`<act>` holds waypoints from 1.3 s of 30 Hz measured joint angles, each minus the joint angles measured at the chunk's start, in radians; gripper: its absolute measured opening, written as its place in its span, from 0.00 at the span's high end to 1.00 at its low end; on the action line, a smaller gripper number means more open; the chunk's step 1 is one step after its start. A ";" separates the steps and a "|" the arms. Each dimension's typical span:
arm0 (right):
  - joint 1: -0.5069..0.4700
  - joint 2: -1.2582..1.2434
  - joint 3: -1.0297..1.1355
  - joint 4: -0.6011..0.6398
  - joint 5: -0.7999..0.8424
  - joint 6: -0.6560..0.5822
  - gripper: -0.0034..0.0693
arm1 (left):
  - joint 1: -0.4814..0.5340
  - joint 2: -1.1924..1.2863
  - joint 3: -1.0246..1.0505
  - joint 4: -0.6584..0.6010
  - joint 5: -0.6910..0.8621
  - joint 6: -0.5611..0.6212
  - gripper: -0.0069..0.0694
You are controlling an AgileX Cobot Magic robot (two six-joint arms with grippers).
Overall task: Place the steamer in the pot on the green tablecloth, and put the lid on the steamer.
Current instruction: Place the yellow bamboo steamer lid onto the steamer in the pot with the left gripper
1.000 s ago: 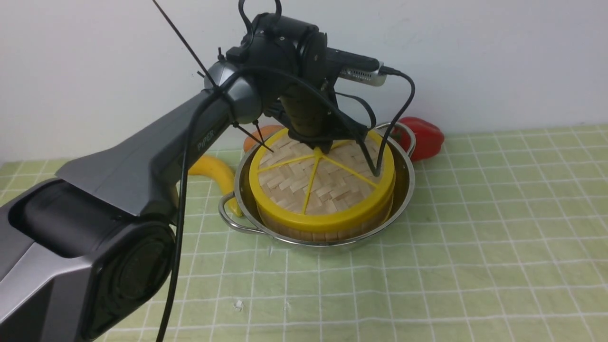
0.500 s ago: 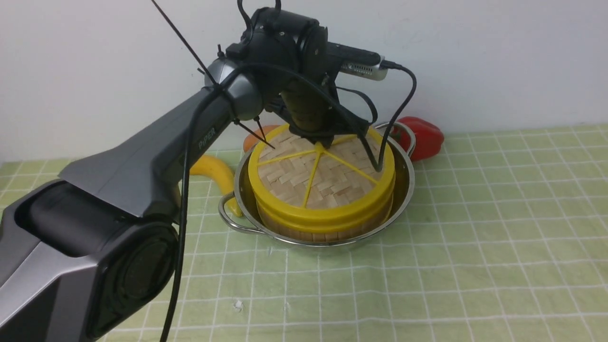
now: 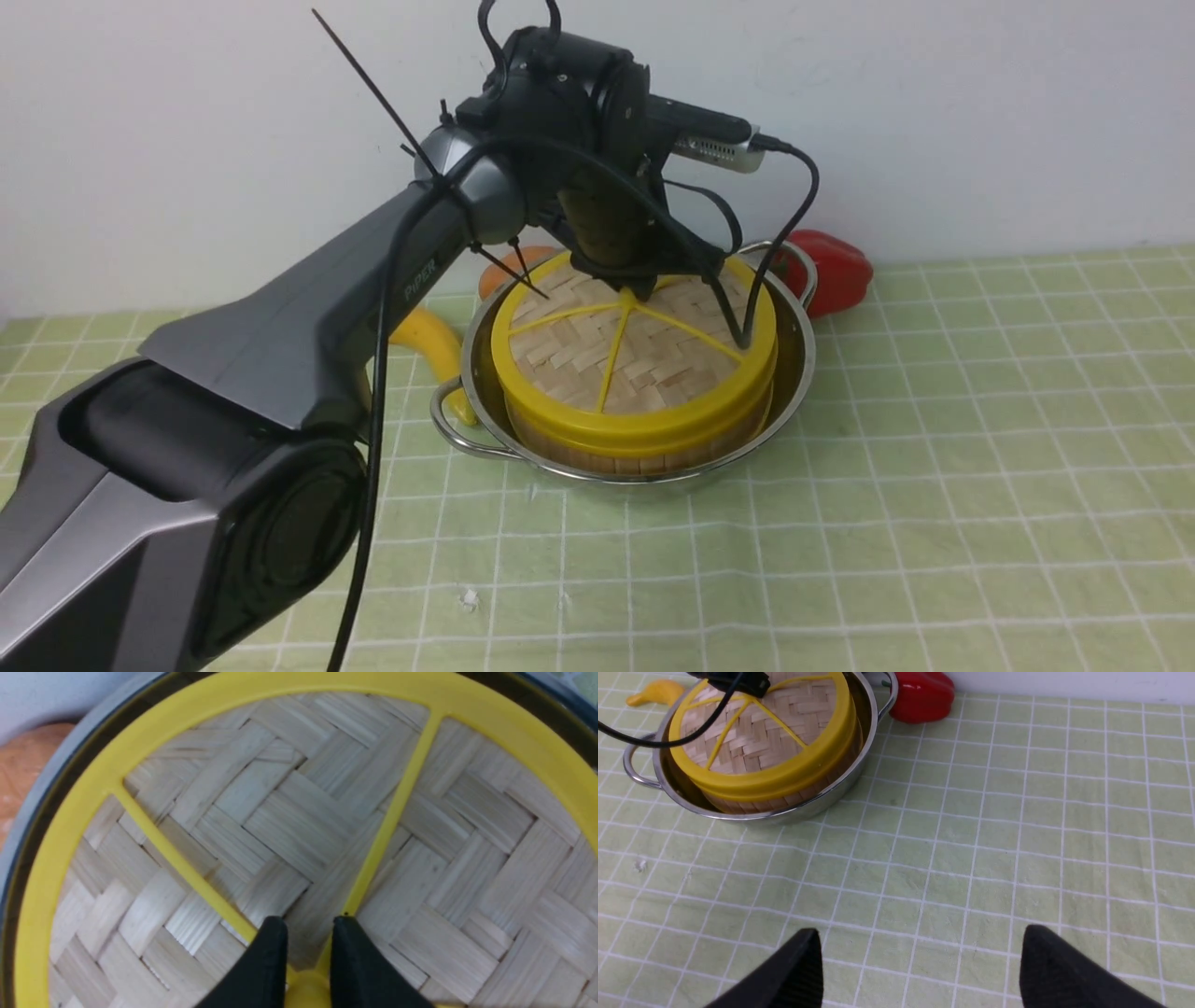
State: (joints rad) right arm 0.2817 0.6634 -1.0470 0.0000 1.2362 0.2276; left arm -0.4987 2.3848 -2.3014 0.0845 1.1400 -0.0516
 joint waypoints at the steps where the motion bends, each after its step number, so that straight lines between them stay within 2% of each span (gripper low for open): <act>1: 0.000 0.000 0.000 0.000 0.000 0.000 0.21 | 0.001 -0.001 0.000 -0.007 0.000 0.005 0.76; 39: -0.001 0.000 0.000 0.000 0.000 0.000 0.21 | 0.004 -0.014 0.003 -0.029 0.002 0.033 0.76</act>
State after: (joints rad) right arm 0.2809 0.6634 -1.0470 0.0000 1.2362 0.2276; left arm -0.4947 2.3705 -2.2985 0.0551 1.1423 -0.0186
